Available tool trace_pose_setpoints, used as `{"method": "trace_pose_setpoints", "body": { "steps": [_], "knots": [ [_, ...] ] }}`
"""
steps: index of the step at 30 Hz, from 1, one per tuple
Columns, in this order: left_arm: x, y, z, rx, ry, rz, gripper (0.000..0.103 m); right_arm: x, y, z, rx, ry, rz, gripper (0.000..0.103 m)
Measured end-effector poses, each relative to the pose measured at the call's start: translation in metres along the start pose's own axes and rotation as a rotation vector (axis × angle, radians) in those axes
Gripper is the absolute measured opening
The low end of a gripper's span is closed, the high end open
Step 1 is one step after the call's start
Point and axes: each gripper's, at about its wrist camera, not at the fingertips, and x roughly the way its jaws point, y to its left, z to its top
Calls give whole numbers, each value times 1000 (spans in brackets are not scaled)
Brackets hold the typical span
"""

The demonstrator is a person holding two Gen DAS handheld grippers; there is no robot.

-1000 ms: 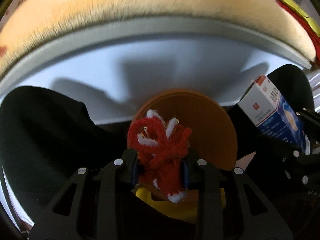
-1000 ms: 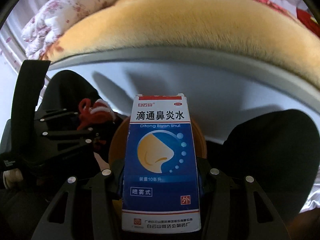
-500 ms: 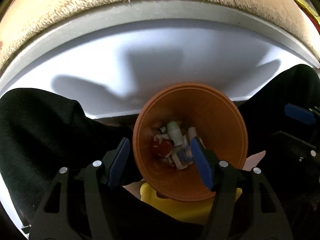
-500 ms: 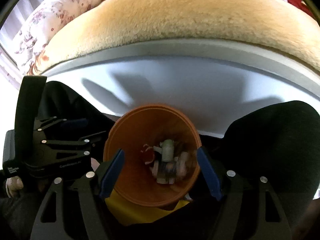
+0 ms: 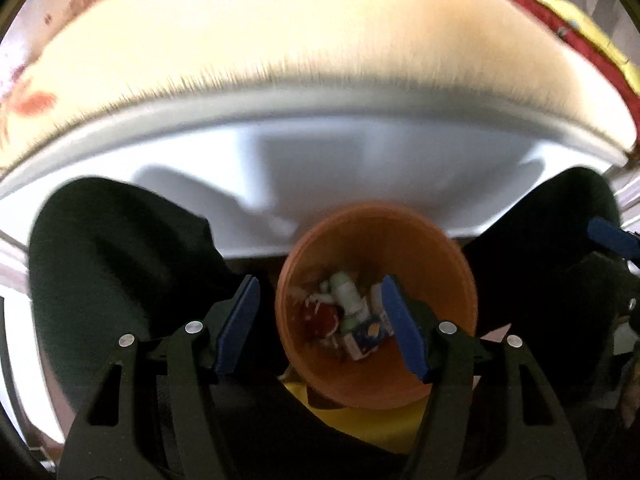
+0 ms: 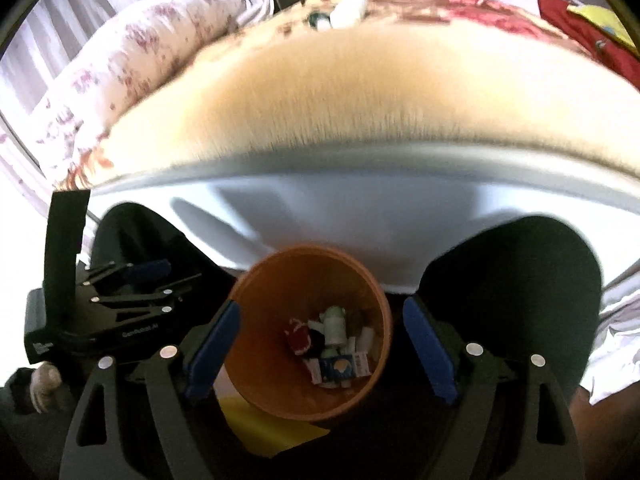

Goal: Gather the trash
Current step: 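Grasp the white plastic bottle with the right gripper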

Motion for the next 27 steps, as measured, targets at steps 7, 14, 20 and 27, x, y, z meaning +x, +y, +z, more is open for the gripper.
{"method": "trace_pose_setpoints", "body": {
  "steps": [7, 14, 20, 27],
  "knots": [
    [-60, 8, 42, -10, -202, -22, 78, -20, 3, 65, -24, -88, -4, 84],
    [-78, 15, 126, -65, -315, -92, 78, -7, -9, 154, 9, -131, 11, 84],
    [-49, 10, 212, -70, -372, -33, 78, 28, -30, 246, 140, -135, 33, 84],
    [5, 30, 270, -101, -362, 52, 78, 94, -55, 319, 314, -67, 36, 84]
  ]
}}
